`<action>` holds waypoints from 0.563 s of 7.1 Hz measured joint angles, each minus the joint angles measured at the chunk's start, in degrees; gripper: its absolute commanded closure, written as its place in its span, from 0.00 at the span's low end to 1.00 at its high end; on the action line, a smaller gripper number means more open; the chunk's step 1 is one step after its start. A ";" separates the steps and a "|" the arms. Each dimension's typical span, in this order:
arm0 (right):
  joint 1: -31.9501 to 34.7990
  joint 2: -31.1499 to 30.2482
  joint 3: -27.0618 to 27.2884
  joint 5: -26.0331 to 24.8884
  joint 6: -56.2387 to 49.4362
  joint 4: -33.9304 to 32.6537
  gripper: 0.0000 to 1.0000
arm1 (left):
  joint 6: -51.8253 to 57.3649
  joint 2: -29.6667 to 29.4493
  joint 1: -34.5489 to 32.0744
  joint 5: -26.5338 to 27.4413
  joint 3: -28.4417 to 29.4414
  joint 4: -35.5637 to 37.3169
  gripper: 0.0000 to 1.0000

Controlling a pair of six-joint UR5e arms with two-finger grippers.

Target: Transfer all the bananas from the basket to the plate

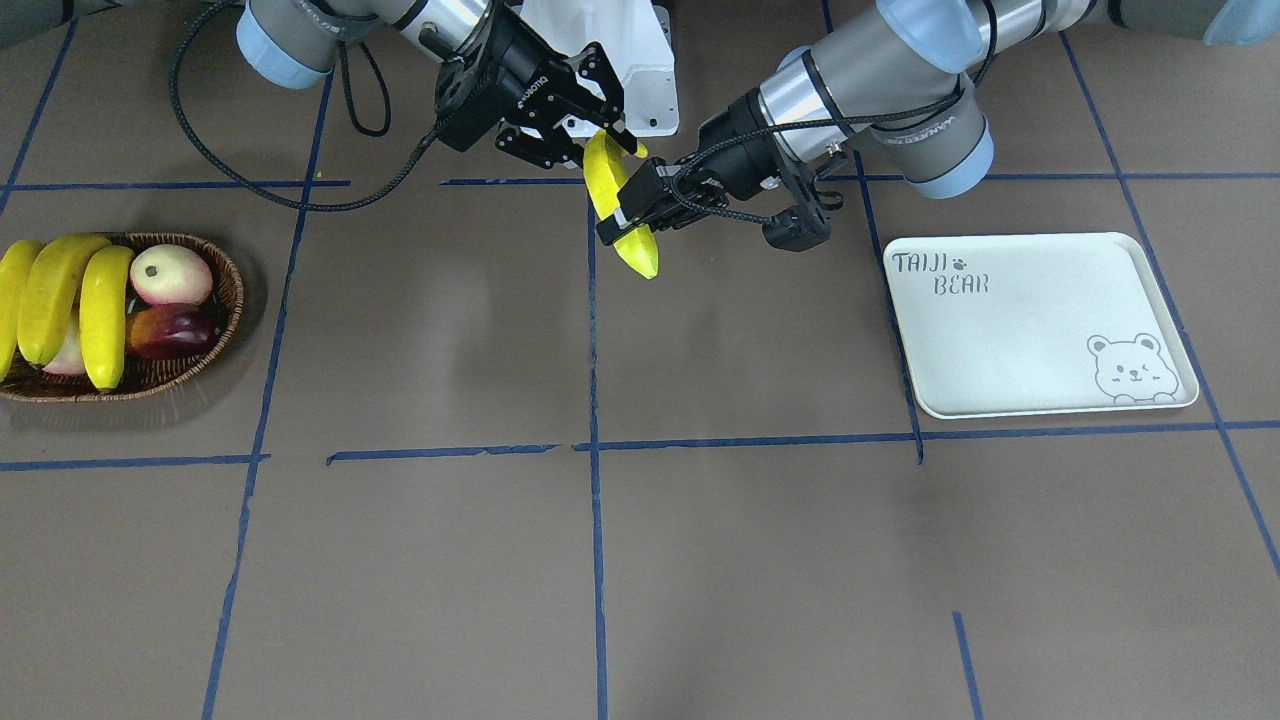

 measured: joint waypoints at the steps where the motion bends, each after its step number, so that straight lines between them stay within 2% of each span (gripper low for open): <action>1: 0.05 0.00 0.25 0.00 0.78 0.04 0.00 | 0.01 0.07 -0.10 -0.04 0.01 0.02 1.00; 3: 0.58 -0.08 0.89 0.19 1.24 0.02 0.00 | 0.59 0.39 -1.66 -1.61 0.45 0.19 1.00; 4: 1.51 -0.34 1.54 0.70 1.17 -0.23 0.00 | 2.60 1.28 -4.31 -4.71 0.89 1.00 1.00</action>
